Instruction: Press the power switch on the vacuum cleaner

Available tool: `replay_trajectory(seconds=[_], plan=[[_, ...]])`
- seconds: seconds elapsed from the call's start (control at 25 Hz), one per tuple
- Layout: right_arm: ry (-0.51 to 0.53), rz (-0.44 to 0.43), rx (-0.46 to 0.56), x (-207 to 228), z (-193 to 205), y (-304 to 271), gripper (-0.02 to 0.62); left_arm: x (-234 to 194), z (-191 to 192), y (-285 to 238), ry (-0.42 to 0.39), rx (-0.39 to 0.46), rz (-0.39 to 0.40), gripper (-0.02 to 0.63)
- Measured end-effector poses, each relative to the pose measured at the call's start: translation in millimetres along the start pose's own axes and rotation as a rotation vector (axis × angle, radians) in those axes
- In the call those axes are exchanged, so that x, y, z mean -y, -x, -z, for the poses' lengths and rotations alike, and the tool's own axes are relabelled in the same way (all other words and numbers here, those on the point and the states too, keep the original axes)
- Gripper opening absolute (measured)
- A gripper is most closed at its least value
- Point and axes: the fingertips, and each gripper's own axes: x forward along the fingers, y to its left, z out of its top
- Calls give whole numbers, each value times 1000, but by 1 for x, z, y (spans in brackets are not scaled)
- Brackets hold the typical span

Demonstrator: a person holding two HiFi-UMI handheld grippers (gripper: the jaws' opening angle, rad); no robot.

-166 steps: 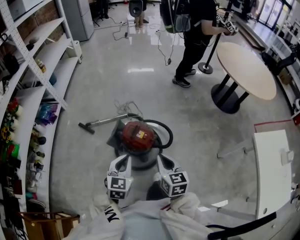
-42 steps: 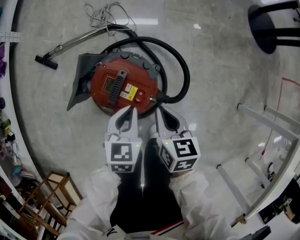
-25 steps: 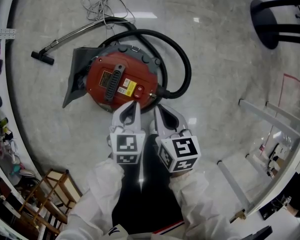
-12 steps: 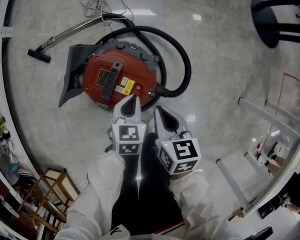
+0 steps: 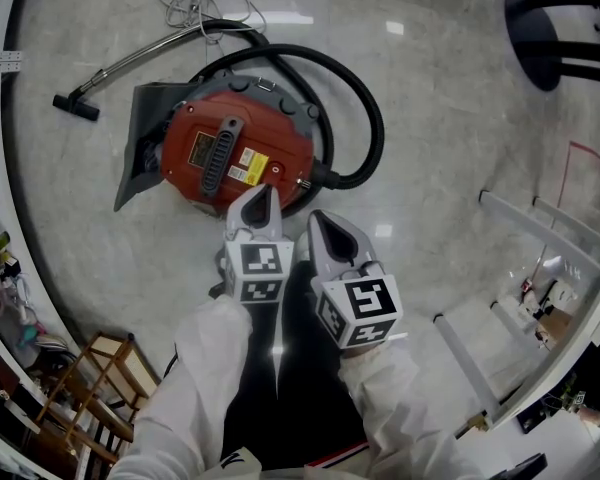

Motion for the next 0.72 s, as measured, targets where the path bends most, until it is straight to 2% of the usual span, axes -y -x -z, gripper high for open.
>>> replay_trajectory(seconds=[0.72], plan=[[-5,-6,-7,2,0,-2,0,2,9,-2,-26,-38,-17,1]])
